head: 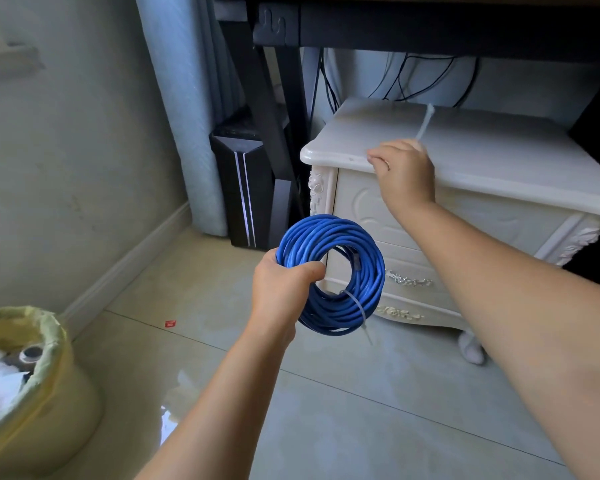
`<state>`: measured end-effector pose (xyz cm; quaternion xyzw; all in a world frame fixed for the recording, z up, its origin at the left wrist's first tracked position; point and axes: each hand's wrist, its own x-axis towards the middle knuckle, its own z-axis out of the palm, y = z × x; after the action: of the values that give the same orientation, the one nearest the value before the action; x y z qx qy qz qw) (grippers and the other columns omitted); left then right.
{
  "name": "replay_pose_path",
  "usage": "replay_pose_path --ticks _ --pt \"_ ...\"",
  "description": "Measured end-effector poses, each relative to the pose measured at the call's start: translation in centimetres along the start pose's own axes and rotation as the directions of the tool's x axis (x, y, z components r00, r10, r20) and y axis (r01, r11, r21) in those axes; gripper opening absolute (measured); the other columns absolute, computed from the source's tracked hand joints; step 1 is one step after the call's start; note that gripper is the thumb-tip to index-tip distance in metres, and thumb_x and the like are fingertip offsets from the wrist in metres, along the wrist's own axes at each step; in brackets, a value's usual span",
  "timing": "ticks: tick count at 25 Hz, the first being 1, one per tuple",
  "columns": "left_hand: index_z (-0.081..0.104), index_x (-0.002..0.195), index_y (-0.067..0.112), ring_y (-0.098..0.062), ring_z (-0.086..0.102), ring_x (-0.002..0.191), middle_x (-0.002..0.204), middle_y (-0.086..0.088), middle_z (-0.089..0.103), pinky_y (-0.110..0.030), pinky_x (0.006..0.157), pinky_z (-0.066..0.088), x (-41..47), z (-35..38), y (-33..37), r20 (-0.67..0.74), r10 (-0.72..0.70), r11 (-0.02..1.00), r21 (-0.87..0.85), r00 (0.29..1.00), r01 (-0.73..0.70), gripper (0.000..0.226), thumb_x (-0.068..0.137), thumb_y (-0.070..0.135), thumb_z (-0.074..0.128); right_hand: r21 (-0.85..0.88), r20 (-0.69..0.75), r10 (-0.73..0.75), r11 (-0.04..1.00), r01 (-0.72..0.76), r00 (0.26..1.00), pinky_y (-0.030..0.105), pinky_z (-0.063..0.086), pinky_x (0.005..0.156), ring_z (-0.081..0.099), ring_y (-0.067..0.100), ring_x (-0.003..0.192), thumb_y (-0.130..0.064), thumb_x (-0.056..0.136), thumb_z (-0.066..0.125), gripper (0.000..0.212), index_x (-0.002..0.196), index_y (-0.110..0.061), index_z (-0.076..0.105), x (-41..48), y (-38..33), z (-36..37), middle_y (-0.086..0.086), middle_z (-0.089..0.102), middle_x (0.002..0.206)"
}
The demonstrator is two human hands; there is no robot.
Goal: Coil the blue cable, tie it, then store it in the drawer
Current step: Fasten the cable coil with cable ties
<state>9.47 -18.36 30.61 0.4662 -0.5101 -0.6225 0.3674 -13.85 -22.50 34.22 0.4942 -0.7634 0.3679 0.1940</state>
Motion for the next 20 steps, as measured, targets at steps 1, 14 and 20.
replay_pose_path --ticks 1,14,20 --pt "0.063 0.091 0.014 -0.016 0.056 0.065 0.076 -0.002 0.061 -0.026 0.057 0.048 0.0 0.1 -0.1 0.004 -0.010 1.000 -0.002 1.000 0.010 0.024 0.073 0.000 0.069 0.092 -0.089 0.014 0.996 -0.005 0.996 0.033 0.044 0.076 0.057 0.030 0.093 -0.023 0.092 0.057 0.021 0.095 -0.015 0.077 -0.7 -0.6 -1.3 0.003 0.073 0.091" --pt "0.063 0.079 0.012 -0.029 0.062 0.075 0.078 -0.010 0.062 -0.041 0.070 0.052 -3.4 4.2 -2.0 0.111 -0.133 0.990 -0.039 0.985 0.138 0.019 0.064 0.004 0.070 0.782 0.464 0.276 0.318 -0.536 0.842 0.020 0.048 0.049 0.067 0.017 0.058 -0.018 0.101 0.048 0.018 0.098 -0.019 0.065 -16.9 -2.7 -19.1 0.004 0.072 0.074" --pt "0.065 0.091 0.008 -0.027 0.065 0.072 0.084 -0.014 0.066 -0.037 0.066 0.054 -5.8 4.8 -2.5 0.167 -0.142 0.986 -0.060 0.976 0.154 0.025 0.066 0.006 0.070 0.655 0.535 0.280 0.459 -0.600 0.797 0.020 0.048 0.049 0.067 0.018 0.058 -0.021 0.101 0.049 0.018 0.096 -0.022 0.066 -19.3 -2.2 -21.0 0.003 0.072 0.073"
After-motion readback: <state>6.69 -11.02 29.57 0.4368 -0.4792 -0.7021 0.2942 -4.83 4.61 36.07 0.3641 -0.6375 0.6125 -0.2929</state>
